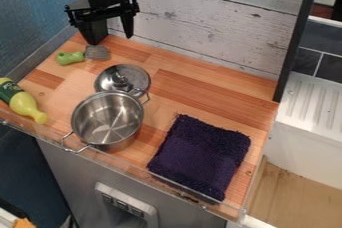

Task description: Close the silver pot

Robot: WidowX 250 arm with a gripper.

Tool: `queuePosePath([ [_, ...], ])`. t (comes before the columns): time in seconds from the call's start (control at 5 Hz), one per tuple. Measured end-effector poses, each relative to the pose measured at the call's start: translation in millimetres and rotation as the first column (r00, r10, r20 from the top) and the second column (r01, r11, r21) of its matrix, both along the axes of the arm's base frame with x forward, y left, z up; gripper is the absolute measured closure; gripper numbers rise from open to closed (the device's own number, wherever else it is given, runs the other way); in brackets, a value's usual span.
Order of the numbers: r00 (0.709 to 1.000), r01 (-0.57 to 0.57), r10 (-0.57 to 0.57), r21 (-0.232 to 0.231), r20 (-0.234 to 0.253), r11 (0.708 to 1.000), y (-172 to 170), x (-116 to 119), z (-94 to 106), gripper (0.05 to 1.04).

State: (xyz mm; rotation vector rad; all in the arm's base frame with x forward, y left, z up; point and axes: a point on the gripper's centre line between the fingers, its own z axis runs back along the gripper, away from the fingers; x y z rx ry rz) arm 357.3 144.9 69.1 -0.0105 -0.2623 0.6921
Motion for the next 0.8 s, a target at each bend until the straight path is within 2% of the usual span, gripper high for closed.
queuePosePath([
  [0.2, 0.999, -0.004, 0.004, -0.013, -0.039, 1.000, -1.0, -3.8, -15.3, 0.084],
  [0.6, 0.993, 0.048, -0.045, 0.021, -0.110, 0.999, -10.5, -9.6, -42.0, 0.084],
  [0.8, 0.992, 0.063, -0.059, 0.027, -0.116, 0.998, -12.5, -9.8, -44.8, 0.084],
])
